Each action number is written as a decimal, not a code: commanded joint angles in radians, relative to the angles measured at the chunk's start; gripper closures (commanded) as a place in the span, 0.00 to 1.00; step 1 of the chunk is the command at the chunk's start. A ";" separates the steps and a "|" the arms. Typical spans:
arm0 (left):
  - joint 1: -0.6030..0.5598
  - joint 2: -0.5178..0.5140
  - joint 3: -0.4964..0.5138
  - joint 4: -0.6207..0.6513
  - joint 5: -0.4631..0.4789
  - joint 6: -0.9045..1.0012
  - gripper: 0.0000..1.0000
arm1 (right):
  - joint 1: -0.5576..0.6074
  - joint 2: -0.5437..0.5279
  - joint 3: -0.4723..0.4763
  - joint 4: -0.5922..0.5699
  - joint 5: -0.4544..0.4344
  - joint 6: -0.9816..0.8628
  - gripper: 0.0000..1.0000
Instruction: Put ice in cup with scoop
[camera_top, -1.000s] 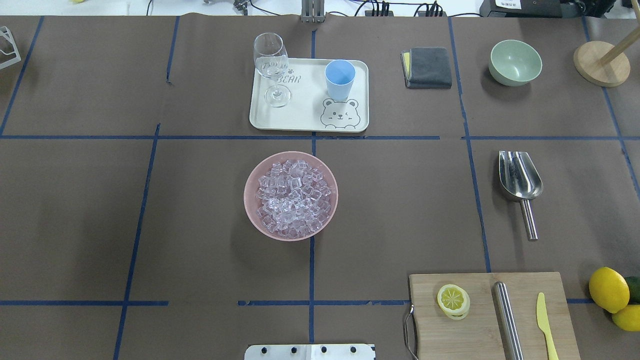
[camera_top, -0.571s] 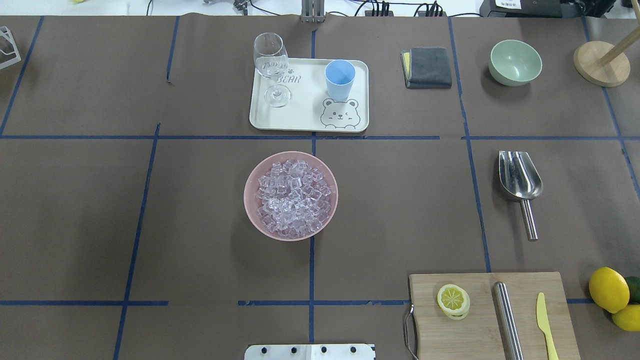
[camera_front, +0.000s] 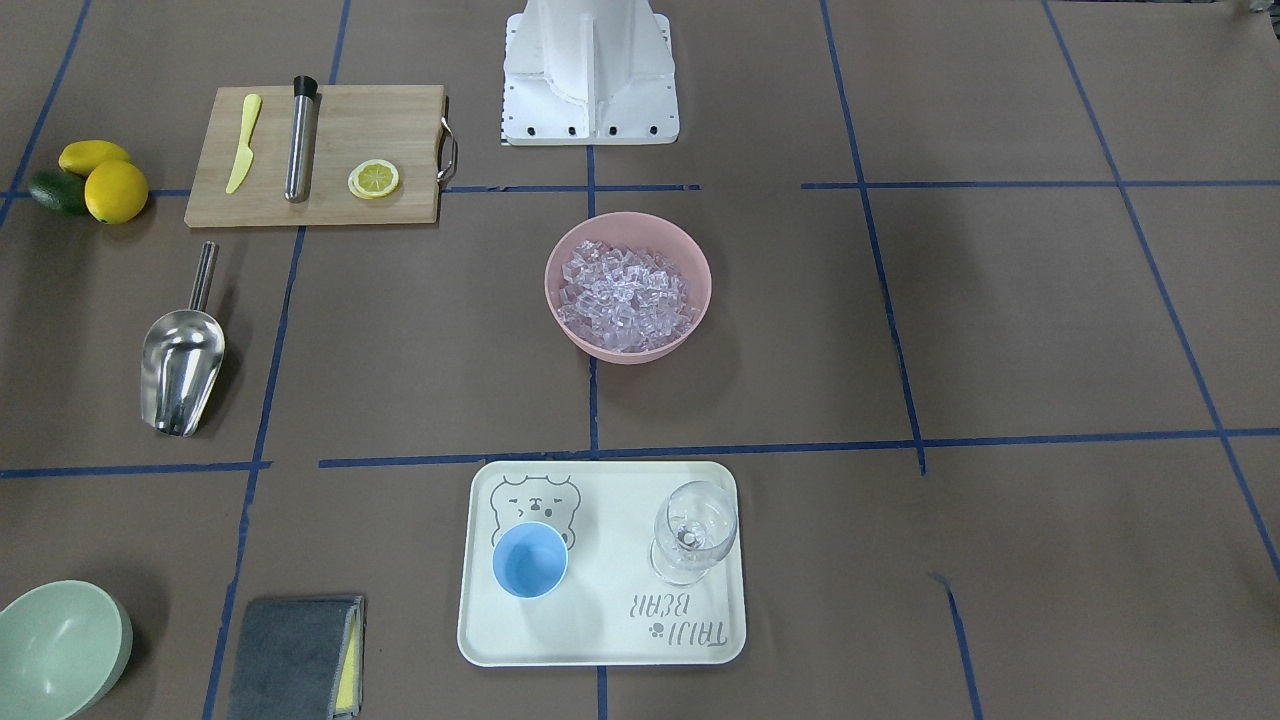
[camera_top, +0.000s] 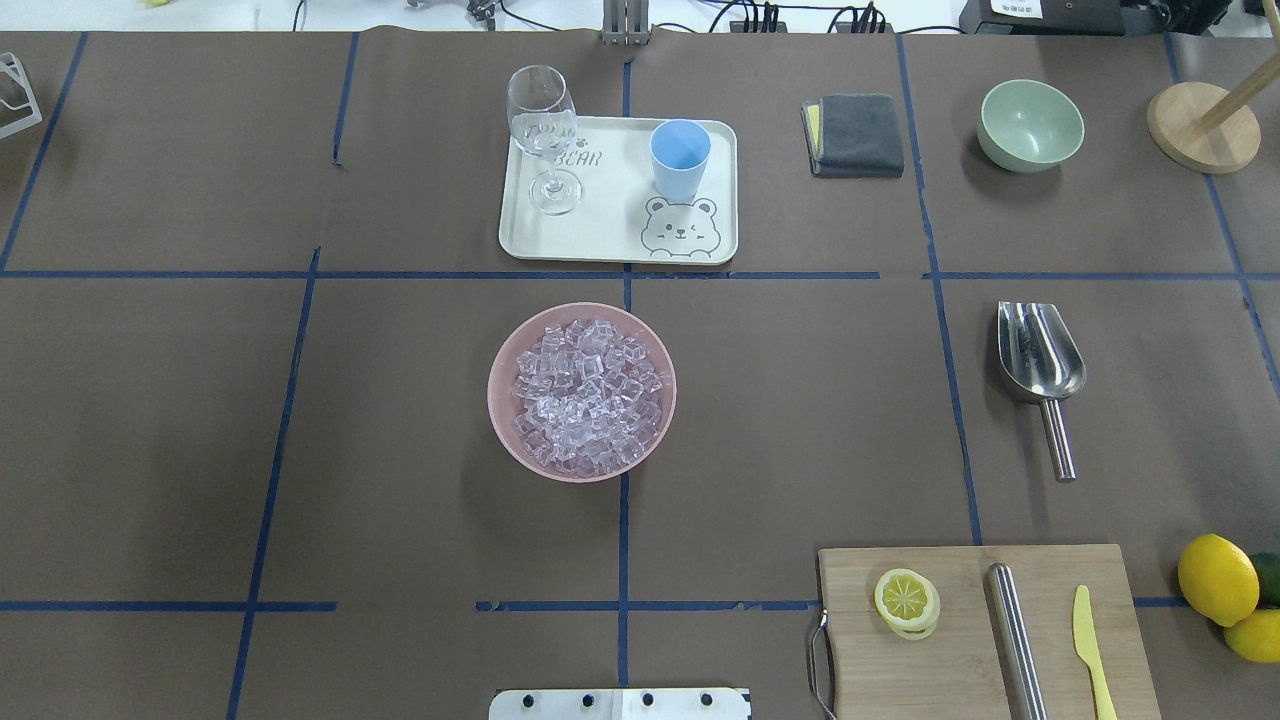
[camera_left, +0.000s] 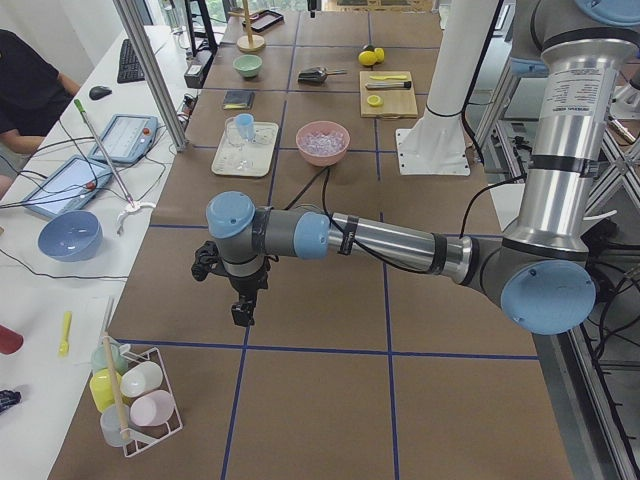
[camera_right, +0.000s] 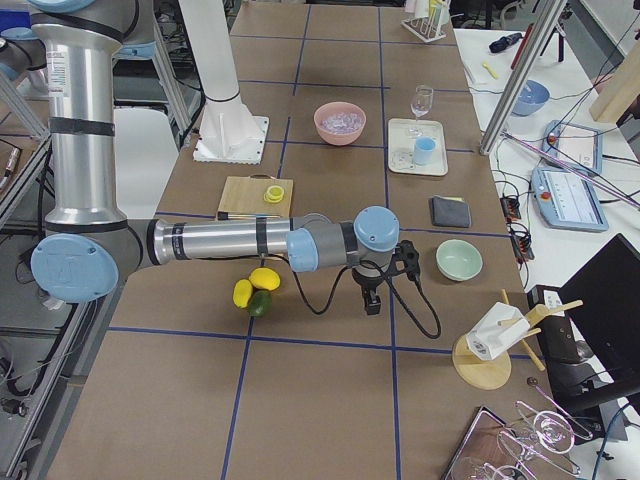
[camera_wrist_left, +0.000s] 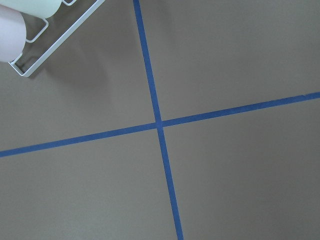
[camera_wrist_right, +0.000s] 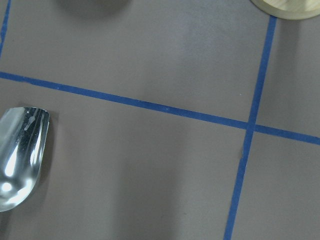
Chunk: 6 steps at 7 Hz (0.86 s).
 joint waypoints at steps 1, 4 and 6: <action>0.004 -0.007 -0.031 -0.011 -0.028 -0.002 0.00 | -0.049 -0.035 0.028 0.088 0.076 0.117 0.00; 0.037 -0.007 -0.111 -0.012 -0.103 0.001 0.00 | -0.299 -0.067 0.244 0.088 -0.027 0.493 0.00; 0.068 -0.004 -0.125 -0.087 -0.134 0.006 0.00 | -0.426 -0.090 0.318 0.194 -0.145 0.727 0.00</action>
